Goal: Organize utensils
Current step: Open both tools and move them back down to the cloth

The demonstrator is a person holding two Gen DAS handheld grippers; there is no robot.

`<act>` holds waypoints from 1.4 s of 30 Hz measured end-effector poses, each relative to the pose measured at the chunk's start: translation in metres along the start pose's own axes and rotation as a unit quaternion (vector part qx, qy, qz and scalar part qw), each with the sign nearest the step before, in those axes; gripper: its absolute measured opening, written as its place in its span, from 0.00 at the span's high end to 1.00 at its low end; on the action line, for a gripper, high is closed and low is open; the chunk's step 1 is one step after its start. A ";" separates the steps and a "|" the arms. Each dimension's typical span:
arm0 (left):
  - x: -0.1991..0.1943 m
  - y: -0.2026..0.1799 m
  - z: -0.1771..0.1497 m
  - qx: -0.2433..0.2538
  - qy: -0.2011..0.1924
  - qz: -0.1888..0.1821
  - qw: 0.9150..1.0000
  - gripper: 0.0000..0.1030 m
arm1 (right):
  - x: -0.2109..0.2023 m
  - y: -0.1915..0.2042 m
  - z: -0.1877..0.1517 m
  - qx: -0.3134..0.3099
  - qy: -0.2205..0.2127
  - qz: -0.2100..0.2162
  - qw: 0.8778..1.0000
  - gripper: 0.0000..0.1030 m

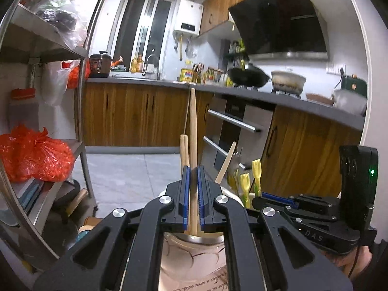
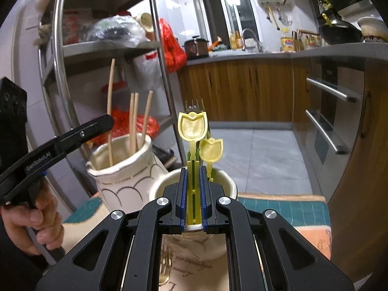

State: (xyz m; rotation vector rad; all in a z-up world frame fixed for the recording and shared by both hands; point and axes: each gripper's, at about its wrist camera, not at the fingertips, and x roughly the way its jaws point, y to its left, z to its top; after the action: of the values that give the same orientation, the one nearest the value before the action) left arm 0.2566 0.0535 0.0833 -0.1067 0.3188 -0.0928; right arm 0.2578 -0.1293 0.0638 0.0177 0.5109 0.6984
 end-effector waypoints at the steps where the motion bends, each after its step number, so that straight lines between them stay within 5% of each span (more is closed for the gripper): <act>1: 0.001 0.000 0.000 0.001 0.004 0.000 1.000 0.94 | 0.001 0.000 0.000 0.000 0.002 -0.001 1.000 0.90; 19: 0.007 -0.005 0.001 0.021 0.026 0.009 0.999 0.92 | 0.000 -0.001 0.000 -0.003 0.008 -0.004 1.000 0.87; 23: 0.000 -0.004 0.002 0.021 0.020 0.004 1.000 0.83 | -0.008 0.000 0.000 -0.008 0.001 -0.002 1.000 0.85; 31: -0.029 -0.002 0.004 0.023 0.011 0.003 1.000 0.79 | -0.025 0.003 -0.003 -0.016 -0.002 -0.002 1.000 0.79; 35: -0.051 -0.003 -0.001 0.025 0.008 0.004 1.000 0.66 | -0.033 0.007 -0.007 -0.017 0.007 -0.001 1.000 0.77; 42: -0.079 0.003 -0.019 0.017 0.034 0.003 0.999 0.64 | -0.050 0.019 -0.020 -0.030 0.036 0.002 0.999 0.75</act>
State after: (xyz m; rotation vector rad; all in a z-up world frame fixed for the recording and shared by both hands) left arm 0.1764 0.0630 0.0894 -0.0684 0.3853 -0.0953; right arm 0.2045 -0.1490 0.0717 -0.0627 0.5578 0.7195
